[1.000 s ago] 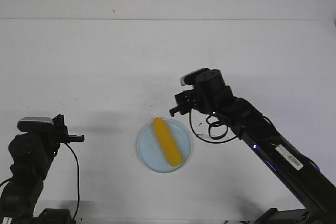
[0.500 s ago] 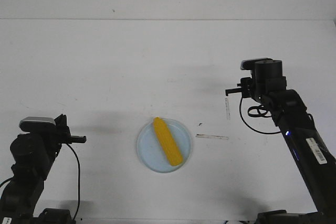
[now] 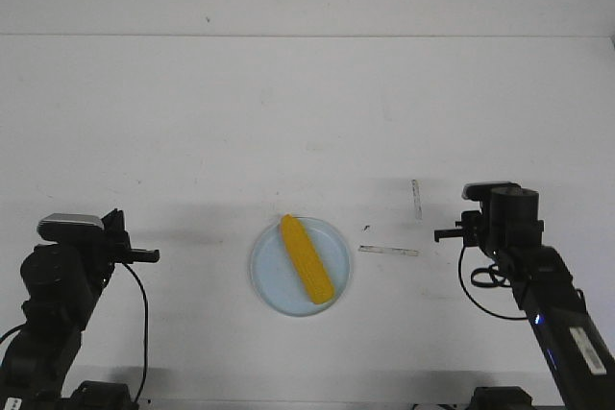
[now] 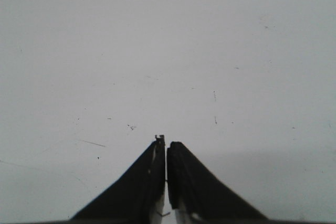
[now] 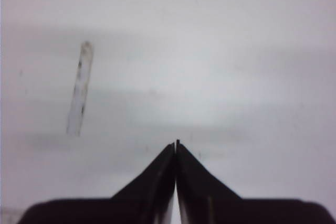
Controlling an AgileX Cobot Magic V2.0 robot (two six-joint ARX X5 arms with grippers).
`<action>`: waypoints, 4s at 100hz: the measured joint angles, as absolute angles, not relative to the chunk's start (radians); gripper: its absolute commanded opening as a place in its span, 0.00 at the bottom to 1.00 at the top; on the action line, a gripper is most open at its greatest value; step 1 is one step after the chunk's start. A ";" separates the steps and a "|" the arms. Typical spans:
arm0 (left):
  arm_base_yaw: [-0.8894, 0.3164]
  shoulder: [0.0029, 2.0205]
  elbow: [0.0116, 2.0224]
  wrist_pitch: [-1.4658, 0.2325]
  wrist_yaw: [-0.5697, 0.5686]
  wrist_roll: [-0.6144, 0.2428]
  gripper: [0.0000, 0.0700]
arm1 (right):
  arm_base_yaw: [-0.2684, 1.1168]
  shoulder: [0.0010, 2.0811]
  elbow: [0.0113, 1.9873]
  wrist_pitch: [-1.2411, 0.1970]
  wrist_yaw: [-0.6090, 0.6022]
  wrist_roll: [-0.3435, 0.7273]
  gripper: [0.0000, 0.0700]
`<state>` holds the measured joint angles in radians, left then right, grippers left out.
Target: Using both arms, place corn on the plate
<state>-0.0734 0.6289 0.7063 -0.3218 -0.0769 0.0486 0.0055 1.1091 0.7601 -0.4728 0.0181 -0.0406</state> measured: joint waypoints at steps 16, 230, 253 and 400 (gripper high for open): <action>-0.097 0.629 0.706 -0.324 -0.076 0.049 0.00 | 0.006 0.881 0.639 -0.459 0.018 -0.062 0.01; -0.066 0.071 0.212 -0.111 -0.094 -0.031 0.00 | 0.006 0.254 0.588 -0.481 0.023 -0.054 0.01; -0.028 0.012 0.034 -0.016 -0.066 -0.044 0.00 | 0.006 0.254 0.588 -0.481 0.024 -0.052 0.01; -0.028 0.019 0.034 -0.009 -0.059 -0.044 0.00 | 0.002 0.251 0.588 -0.440 0.057 -0.062 0.01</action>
<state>-0.0284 0.0185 0.0338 -0.0093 -0.0593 -0.0441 0.0025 0.2508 0.5877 -0.4400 0.0566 -0.0620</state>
